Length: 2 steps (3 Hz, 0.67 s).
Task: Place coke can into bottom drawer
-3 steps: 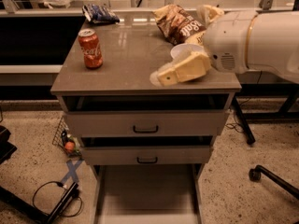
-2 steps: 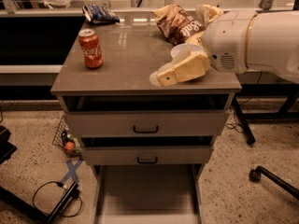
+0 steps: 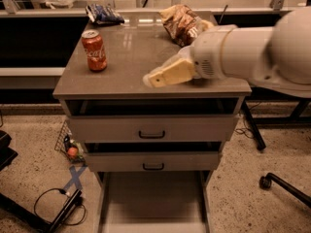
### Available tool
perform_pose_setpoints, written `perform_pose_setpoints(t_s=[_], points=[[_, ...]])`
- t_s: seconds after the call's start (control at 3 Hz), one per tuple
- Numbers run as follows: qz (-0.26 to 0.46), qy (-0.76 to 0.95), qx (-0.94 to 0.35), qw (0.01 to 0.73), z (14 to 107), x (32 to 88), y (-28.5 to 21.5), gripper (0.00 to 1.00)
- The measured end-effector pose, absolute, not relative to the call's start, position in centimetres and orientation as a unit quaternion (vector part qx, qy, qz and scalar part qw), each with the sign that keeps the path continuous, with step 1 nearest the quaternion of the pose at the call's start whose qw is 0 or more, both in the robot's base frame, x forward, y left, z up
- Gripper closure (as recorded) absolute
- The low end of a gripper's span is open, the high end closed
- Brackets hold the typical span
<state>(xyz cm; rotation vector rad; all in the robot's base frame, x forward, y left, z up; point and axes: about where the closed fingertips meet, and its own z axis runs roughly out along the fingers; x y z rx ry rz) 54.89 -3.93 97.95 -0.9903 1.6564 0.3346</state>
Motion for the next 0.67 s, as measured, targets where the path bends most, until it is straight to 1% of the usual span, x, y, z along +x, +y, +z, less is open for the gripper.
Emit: perform_pose_setpoints(t_s=[0.33, 0.67], points=[[0.159, 0.722, -0.375, 0.559, 94.8, 60.0, -0.3, 0.00], [0.193, 0.717, -0.324, 0.587, 93.3, 66.0, 3.0, 0.00]])
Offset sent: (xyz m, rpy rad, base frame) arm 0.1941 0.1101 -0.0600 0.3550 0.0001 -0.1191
